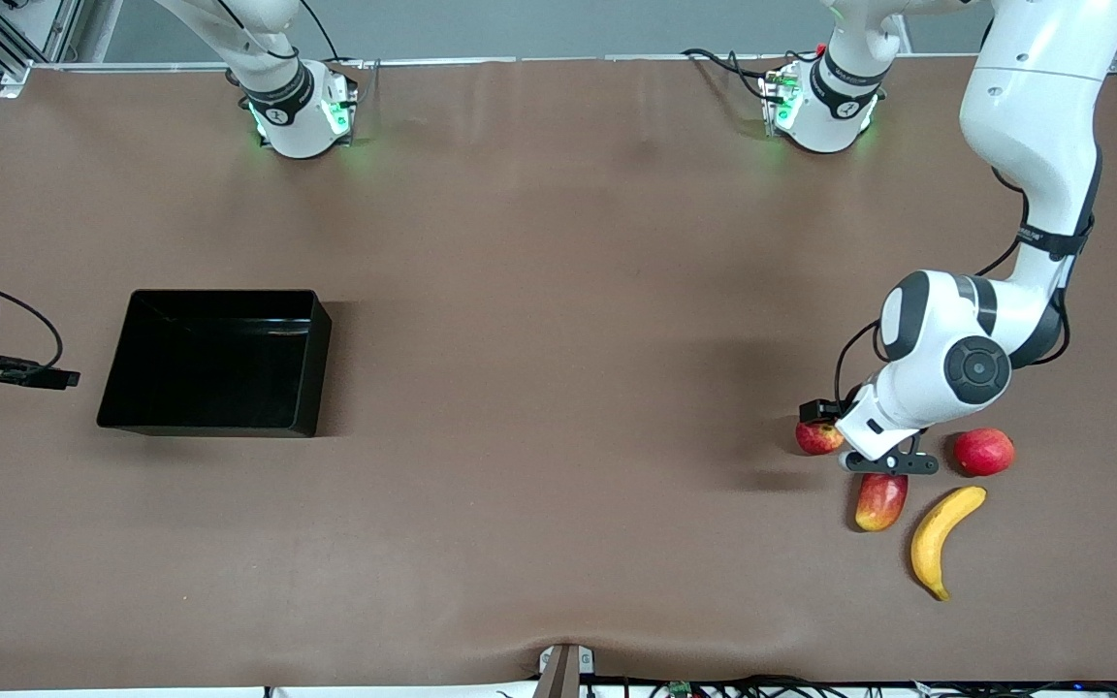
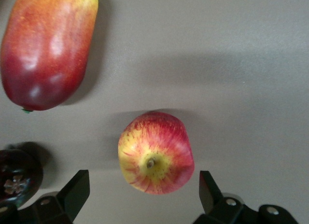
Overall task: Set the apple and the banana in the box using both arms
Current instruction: 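Reach the left gripper to the red-yellow apple while the right gripper reaches the box, then grasp the apple with the left gripper while the right gripper grips the box rim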
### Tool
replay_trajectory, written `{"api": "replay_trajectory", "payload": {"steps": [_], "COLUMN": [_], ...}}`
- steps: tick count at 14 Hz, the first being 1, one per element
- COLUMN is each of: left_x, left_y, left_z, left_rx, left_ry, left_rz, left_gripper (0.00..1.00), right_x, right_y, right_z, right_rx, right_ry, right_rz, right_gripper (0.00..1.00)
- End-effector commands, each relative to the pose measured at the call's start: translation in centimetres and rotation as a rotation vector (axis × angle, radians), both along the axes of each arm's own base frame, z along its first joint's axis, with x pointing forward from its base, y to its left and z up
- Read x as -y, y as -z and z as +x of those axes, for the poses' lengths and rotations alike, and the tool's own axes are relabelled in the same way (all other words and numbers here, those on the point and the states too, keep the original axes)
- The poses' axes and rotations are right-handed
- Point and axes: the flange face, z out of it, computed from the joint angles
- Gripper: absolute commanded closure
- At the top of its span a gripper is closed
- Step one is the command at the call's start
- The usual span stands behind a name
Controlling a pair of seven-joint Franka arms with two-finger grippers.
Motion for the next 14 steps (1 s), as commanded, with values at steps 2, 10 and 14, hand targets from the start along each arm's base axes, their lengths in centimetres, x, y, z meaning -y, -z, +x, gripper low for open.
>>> {"api": "replay_trajectory", "payload": {"steps": [2, 10, 14], "left_x": [0.6, -0.3, -0.4], "left_y": [1.8, 0.3, -4.8], "left_z": [0.4, 0.7, 0.9], "left_rx": [0.044, 0.071, 0.106], "left_ry": [-0.002, 0.001, 0.005], "left_rz": [-0.004, -0.003, 0.006], "left_gripper": [0.00, 1.00, 1.00], "right_x": [2.2, 1.6, 1.5], "right_y": [5.4, 9.2, 9.1], "right_z": [-2.8, -5.7, -6.2], "right_rx": [0.035, 0.016, -0.013], "right_ry": [-0.014, 0.018, -0.038], "right_rz": [0.029, 0.199, 0.240], "right_gripper": [0.00, 0.75, 1.00]}}
